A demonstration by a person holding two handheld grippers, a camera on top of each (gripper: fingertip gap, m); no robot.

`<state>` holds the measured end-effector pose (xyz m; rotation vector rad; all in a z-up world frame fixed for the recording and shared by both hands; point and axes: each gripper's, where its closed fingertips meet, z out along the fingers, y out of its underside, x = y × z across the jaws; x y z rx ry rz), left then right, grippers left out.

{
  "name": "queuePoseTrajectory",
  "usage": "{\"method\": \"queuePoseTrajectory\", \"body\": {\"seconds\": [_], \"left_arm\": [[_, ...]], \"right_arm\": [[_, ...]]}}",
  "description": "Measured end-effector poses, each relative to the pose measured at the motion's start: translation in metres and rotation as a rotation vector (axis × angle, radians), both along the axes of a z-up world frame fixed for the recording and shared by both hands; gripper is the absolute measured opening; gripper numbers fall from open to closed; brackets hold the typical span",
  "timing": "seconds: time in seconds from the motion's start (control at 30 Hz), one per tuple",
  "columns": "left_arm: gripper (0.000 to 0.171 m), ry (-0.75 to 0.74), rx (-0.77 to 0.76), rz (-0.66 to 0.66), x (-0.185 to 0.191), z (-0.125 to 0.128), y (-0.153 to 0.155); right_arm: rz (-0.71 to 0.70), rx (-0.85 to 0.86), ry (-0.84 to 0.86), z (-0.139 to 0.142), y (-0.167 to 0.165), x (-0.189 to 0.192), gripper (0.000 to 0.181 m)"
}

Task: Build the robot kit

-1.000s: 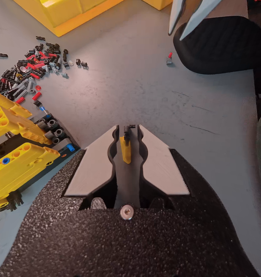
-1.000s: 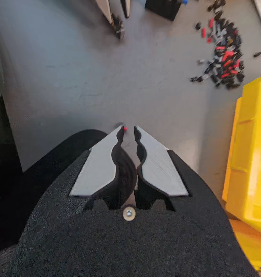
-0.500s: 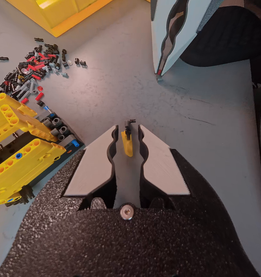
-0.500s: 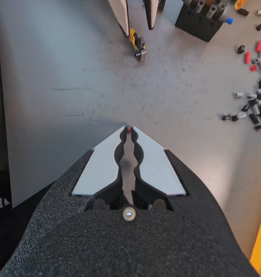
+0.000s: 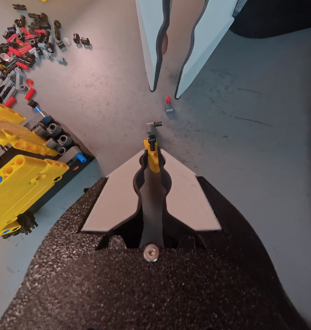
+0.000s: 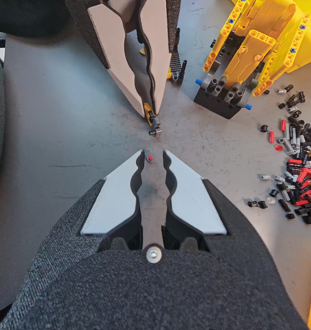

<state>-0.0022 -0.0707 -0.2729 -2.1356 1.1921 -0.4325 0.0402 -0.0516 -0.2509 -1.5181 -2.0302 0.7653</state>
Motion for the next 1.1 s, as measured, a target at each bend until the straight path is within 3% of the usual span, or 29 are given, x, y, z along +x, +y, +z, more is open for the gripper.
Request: {"method": "queuePoseTrajectory", "body": {"seconds": [0.3,0.37,0.43,0.6,0.7,0.8,0.9,1.1], "left_arm": [[0.006,0.059,0.106,-0.039,0.0,0.008,0.002],[0.006,0.048,0.116,-0.034,0.001,0.013,0.002],[0.006,0.019,0.13,-0.02,-0.001,0.018,0.005],[0.02,-0.283,0.234,0.086,-0.006,0.068,0.025],[0.028,-0.575,0.118,0.091,0.0,0.092,0.022],[0.027,-0.836,0.021,0.064,0.009,0.116,0.016],[0.016,-0.895,0.002,0.034,0.014,0.124,0.011],[0.017,-0.866,0.052,-0.037,0.023,0.123,0.002]], "right_arm": [[0.079,0.063,-0.002,0.0,-0.009,-0.033,0.021],[0.097,0.091,-0.018,-0.005,-0.01,-0.036,0.008],[0.096,0.094,0.022,0.0,-0.009,-0.037,0.007],[-0.011,-0.031,0.304,0.049,0.009,-0.03,0.006],[-0.052,-0.149,0.595,0.094,0.009,-0.022,0.006],[-0.054,-0.157,0.738,0.108,0.0,-0.017,0.006],[-0.031,-0.119,0.769,0.104,-0.009,-0.019,0.006],[0.029,-0.228,0.701,0.092,-0.02,-0.019,0.006]]}}
